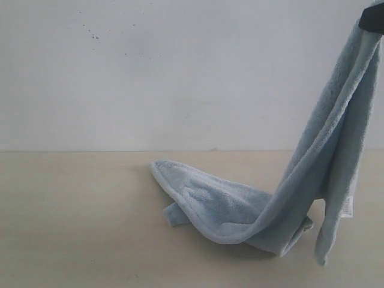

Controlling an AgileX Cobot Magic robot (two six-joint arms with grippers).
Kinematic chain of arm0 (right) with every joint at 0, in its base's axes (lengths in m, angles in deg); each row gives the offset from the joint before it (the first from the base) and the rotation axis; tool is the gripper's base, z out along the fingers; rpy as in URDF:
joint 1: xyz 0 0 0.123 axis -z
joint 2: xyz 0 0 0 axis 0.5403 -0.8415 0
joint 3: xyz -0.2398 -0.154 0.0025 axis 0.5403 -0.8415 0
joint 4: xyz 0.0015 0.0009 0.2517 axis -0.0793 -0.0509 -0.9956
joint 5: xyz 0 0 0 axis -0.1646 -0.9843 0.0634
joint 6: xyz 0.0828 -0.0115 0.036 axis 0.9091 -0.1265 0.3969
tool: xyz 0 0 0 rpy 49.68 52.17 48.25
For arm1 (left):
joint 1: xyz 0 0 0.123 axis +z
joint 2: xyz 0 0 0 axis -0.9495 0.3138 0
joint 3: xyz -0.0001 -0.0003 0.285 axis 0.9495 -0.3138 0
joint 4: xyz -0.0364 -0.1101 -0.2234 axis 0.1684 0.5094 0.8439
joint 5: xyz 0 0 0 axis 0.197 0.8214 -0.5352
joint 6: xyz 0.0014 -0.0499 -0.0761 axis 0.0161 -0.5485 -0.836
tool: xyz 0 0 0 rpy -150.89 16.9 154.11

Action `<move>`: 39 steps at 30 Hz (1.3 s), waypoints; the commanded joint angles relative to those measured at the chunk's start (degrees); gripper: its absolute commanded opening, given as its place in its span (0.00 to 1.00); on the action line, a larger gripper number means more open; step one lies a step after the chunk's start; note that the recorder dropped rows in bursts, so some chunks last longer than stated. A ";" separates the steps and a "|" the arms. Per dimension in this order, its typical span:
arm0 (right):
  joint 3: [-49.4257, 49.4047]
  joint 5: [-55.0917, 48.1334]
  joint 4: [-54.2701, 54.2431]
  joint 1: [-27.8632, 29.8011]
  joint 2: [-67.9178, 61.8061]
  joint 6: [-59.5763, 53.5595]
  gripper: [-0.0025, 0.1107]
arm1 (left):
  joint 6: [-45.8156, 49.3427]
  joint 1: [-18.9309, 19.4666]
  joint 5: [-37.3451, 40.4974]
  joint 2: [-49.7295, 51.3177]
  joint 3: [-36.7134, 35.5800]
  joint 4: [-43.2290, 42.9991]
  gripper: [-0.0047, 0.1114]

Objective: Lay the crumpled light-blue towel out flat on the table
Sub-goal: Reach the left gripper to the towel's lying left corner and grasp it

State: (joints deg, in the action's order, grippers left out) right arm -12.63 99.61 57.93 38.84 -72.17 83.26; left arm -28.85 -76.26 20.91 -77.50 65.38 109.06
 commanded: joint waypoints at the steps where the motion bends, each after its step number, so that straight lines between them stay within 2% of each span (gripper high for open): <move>1: -0.28 0.30 -0.30 0.10 0.16 0.07 0.05 | 15.00 -0.18 11.34 11.66 8.70 7.53 0.07; 5: -0.28 0.73 -0.30 0.10 0.16 0.07 0.05 | 33.53 -0.18 19.59 29.52 16.44 21.04 0.07; 9: -0.28 0.85 -0.30 0.00 0.16 0.07 0.05 | 46.25 -0.18 21.33 46.98 22.79 32.12 0.09; 11: -0.28 0.86 -0.30 0.00 0.16 -0.04 0.05 | 52.90 -0.18 21.33 56.39 25.53 38.76 0.18; 15: -0.28 0.60 -0.30 0.00 0.16 -1.14 0.05 | 68.44 -0.18 19.86 73.24 30.35 52.74 0.44; 16: -0.28 0.49 -0.30 0.00 0.16 -1.23 0.05 | 71.65 -0.18 19.73 77.56 31.77 56.09 0.48; 18: -0.28 0.49 -0.30 0.00 0.16 -1.23 0.05 | 76.65 -0.18 20.45 85.94 35.13 61.79 0.54; 20: -0.28 0.47 -0.30 0.00 0.16 -1.45 0.05 | 80.69 -0.18 21.97 93.08 38.73 65.10 0.54; 26: -0.28 0.22 -0.30 0.00 0.16 -3.59 0.05 | 84.25 -0.36 26.51 110.91 51.93 70.00 0.53; 30: -0.28 0.22 -0.30 0.00 0.16 -4.52 0.05 | 84.25 -1.81 28.77 119.60 62.31 70.08 0.53; 39: -0.28 1.29 -0.30 0.00 0.16 -6.20 0.05 | 83.99 -4.22 24.02 131.69 77.48 69.98 0.53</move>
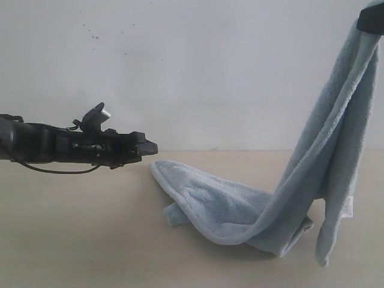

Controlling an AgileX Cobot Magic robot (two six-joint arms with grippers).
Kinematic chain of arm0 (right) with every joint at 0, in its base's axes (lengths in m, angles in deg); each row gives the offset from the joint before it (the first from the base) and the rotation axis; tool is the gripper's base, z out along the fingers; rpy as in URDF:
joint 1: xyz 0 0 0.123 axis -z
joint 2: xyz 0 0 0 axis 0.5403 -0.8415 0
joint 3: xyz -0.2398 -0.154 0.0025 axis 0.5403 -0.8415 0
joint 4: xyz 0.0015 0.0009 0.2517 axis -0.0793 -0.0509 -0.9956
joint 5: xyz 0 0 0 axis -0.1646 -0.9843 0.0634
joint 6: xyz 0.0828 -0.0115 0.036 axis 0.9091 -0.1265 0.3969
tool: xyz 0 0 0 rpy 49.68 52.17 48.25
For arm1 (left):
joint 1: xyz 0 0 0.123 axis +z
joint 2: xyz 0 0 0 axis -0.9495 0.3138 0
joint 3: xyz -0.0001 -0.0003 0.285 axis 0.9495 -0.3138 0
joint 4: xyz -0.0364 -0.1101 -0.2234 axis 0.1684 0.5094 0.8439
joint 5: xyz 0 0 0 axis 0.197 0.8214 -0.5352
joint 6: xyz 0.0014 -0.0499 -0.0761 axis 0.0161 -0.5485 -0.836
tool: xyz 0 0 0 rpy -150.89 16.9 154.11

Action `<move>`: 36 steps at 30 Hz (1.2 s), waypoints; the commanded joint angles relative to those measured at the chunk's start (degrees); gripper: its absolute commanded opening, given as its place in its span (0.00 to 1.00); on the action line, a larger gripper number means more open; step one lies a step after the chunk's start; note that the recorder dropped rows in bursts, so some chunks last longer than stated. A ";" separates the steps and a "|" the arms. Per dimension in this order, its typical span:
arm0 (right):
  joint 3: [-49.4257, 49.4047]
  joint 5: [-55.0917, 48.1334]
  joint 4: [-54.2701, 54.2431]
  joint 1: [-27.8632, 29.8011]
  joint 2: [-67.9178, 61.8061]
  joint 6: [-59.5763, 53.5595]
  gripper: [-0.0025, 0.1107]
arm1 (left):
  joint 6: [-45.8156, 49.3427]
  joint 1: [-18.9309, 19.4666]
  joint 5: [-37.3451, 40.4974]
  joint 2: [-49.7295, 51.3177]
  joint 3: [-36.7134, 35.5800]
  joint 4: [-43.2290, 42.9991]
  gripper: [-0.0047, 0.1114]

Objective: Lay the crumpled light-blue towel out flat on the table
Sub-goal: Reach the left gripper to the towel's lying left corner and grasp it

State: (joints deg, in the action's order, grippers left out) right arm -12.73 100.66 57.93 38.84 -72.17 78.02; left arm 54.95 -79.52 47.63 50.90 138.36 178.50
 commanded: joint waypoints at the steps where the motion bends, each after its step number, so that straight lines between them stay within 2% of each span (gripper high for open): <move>1: -0.18 0.24 -0.30 0.00 0.16 -1.06 0.05 | 0.20 -1.10 -3.32 4.07 5.48 0.05 0.53; 6: -0.18 0.11 -0.30 0.00 0.16 -1.66 0.05 | 0.06 -1.61 -8.04 6.25 7.62 -4.79 0.53; 16: -0.18 0.11 -0.30 0.00 0.16 -2.02 0.05 | -0.34 -2.22 -10.95 7.33 8.92 -5.06 0.53; 23: -0.18 0.11 -0.30 0.00 0.16 -2.25 0.05 | -4.99 -2.21 -9.51 7.33 8.92 -6.78 0.53; 28: -0.18 0.03 -0.30 0.00 0.16 -2.36 0.05 | -5.08 -4.38 -7.68 7.33 8.92 -7.54 0.53; 33: -0.18 0.26 -0.30 0.00 0.16 -2.36 0.05 | -4.95 -7.66 -16.98 7.33 8.92 -9.84 0.53; 36: -0.18 0.15 -0.30 0.00 0.16 -2.36 0.05 | -4.95 -8.05 -19.14 7.33 8.92 -10.18 0.53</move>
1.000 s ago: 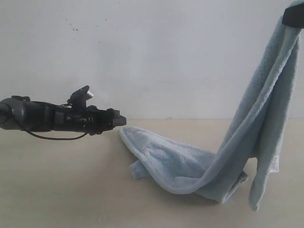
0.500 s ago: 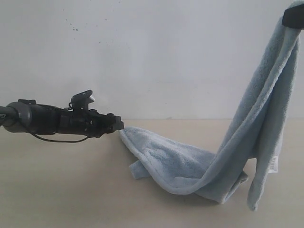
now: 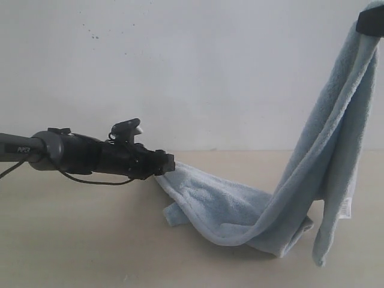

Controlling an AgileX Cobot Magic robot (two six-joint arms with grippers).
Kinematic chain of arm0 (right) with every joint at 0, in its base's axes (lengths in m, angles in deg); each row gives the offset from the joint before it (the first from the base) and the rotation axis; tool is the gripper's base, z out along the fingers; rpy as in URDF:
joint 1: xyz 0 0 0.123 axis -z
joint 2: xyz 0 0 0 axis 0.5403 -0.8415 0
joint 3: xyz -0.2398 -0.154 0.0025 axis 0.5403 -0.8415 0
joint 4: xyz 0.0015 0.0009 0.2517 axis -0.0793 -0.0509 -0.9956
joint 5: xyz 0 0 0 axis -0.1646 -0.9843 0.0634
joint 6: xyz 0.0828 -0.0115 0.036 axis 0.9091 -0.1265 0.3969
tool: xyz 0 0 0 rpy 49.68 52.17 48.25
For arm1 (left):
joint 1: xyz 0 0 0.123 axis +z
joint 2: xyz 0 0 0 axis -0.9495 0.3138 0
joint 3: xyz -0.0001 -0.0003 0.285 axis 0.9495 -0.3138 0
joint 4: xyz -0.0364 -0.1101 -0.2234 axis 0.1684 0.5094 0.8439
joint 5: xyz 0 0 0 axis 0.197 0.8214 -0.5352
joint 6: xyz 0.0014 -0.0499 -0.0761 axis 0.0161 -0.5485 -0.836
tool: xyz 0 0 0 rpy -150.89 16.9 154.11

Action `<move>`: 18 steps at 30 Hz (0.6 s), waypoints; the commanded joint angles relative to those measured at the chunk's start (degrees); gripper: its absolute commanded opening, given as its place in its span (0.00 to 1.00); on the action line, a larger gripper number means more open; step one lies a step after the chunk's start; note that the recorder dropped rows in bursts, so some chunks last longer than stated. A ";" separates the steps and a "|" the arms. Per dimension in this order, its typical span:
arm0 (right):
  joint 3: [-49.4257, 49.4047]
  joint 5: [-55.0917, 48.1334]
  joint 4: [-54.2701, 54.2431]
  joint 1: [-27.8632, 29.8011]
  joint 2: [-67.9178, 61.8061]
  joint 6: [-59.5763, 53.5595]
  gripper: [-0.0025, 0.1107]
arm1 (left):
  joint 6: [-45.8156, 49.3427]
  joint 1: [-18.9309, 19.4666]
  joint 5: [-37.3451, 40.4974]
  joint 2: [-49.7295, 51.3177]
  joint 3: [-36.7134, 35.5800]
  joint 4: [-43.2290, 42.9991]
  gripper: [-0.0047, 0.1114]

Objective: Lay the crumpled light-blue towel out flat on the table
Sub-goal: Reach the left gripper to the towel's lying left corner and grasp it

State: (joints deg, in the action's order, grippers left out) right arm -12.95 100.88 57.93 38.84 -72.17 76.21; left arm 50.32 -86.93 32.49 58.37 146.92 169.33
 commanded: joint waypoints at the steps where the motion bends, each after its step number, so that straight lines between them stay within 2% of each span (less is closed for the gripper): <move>1: 0.03 -0.08 -0.30 0.00 0.16 -0.55 0.05 | -0.32 -0.63 -4.73 -0.14 0.36 -1.01 0.53; 8: 0.03 -0.08 -0.30 0.00 0.16 -0.66 0.05 | -0.32 0.61 -6.88 -0.14 0.36 -1.01 0.53; 18: 0.03 0.89 -0.30 0.00 0.16 -0.66 0.05 | 0.83 -0.30 -8.98 2.87 3.47 0.33 0.53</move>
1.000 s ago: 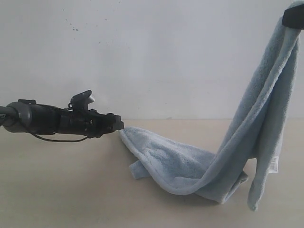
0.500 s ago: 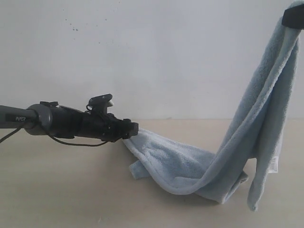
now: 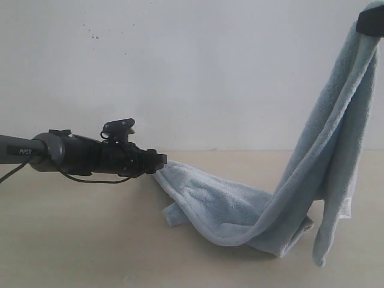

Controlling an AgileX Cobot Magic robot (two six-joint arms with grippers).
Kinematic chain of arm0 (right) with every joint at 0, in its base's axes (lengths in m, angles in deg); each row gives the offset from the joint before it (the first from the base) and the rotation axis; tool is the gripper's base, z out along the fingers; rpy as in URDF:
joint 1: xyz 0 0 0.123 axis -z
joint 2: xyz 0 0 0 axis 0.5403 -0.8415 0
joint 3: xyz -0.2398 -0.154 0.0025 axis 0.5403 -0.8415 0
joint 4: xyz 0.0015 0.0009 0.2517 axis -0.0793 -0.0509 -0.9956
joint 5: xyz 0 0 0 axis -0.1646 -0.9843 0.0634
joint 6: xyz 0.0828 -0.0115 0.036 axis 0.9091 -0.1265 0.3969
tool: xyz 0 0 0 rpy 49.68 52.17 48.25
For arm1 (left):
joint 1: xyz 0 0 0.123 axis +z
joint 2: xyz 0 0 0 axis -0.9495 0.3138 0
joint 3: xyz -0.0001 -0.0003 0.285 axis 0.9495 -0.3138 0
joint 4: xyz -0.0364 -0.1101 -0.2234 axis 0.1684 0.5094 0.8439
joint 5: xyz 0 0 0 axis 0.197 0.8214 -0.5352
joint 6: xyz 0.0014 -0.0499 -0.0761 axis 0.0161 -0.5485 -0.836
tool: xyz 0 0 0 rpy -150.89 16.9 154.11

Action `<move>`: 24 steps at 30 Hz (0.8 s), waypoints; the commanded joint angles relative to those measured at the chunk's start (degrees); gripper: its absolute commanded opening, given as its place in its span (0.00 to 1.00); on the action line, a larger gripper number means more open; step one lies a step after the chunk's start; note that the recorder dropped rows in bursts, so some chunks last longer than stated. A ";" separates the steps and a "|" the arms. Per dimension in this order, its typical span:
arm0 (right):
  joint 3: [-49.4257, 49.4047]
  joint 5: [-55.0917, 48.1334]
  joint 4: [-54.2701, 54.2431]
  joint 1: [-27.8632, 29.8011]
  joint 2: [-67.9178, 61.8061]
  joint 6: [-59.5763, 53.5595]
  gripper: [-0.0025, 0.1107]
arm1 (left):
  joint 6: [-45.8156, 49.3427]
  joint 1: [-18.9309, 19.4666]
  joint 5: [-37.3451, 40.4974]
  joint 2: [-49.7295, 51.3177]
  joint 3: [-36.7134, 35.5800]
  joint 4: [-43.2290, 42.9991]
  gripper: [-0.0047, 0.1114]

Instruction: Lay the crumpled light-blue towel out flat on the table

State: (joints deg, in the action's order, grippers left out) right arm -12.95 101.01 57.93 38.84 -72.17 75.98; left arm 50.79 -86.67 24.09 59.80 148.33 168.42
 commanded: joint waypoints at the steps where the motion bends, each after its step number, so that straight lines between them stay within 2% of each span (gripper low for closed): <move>1: 0.03 0.77 -0.30 0.00 0.16 -0.44 0.05 | 0.27 -0.56 -0.45 2.13 2.47 1.25 0.53; 6: 0.03 0.89 -0.30 0.00 0.16 -0.44 0.05 | -1.95 -0.65 0.05 5.50 3.91 1.25 0.53; 9: 0.03 1.10 -0.30 0.00 0.16 -0.44 0.05 | -3.12 -0.65 0.34 6.68 4.03 1.25 0.49; 12: 0.03 1.07 -0.30 0.00 0.16 -0.44 0.05 | -3.12 -0.78 1.44 6.68 4.03 1.25 0.33; 15: 0.03 1.20 -0.30 0.00 0.16 -0.44 0.05 | -3.12 -1.10 2.98 6.32 4.41 1.02 0.11; 16: 0.03 1.50 -0.30 0.00 0.16 -0.44 0.05 | -3.12 -1.08 4.02 6.14 4.54 1.02 0.08; 21: 0.03 1.83 -0.30 0.00 0.16 -0.44 0.05 | -3.12 -1.08 7.09 3.59 4.54 -0.12 0.07; 24: 0.03 1.74 -0.30 -0.78 0.16 -0.23 0.05 | -5.14 -0.83 7.09 1.13 4.54 -3.68 0.07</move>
State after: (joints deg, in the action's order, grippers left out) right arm -12.95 102.63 57.93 38.84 -72.17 75.98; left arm 47.65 -87.13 30.15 63.88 152.87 167.58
